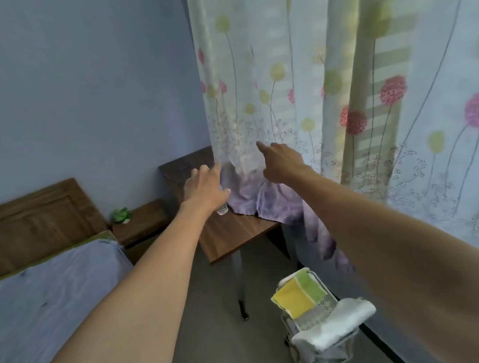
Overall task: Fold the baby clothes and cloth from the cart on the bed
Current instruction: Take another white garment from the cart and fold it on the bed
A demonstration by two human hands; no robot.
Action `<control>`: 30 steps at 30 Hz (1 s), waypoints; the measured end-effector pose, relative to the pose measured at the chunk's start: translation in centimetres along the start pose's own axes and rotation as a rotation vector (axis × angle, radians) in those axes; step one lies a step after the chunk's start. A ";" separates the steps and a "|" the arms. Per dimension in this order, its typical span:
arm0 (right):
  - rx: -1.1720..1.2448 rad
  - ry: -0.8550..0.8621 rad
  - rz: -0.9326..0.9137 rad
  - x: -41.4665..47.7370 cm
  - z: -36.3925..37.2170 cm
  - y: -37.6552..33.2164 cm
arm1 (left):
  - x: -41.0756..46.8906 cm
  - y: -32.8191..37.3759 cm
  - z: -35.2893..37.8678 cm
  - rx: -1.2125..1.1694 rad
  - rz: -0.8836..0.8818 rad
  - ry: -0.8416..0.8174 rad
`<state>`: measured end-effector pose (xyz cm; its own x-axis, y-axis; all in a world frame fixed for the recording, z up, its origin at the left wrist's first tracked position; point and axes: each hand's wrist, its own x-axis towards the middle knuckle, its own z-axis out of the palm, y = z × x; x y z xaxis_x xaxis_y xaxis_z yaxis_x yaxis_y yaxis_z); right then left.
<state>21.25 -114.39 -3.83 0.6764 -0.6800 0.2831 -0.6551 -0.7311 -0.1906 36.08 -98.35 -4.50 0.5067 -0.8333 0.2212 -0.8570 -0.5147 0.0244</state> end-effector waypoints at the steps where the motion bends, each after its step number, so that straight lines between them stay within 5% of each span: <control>1: -0.010 0.009 0.031 -0.7 -0.4 0.8 | 0.1 0.7 0.0 -0.005 0.019 0.011; 16: -0.193 -0.073 0.271 -13.3 0.4 7.2 | -6.7 5.8 5.4 -0.119 0.187 -0.128; 30: -0.208 -0.061 0.260 -12.5 -1.8 7.6 | -5.1 6.7 2.5 -0.088 0.225 -0.081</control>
<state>7.25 -111.32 -7.17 0.4921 -0.8490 0.1922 -0.8590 -0.5095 -0.0512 27.99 -98.10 -7.89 0.3054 -0.9401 0.1516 -0.9520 -0.2982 0.0688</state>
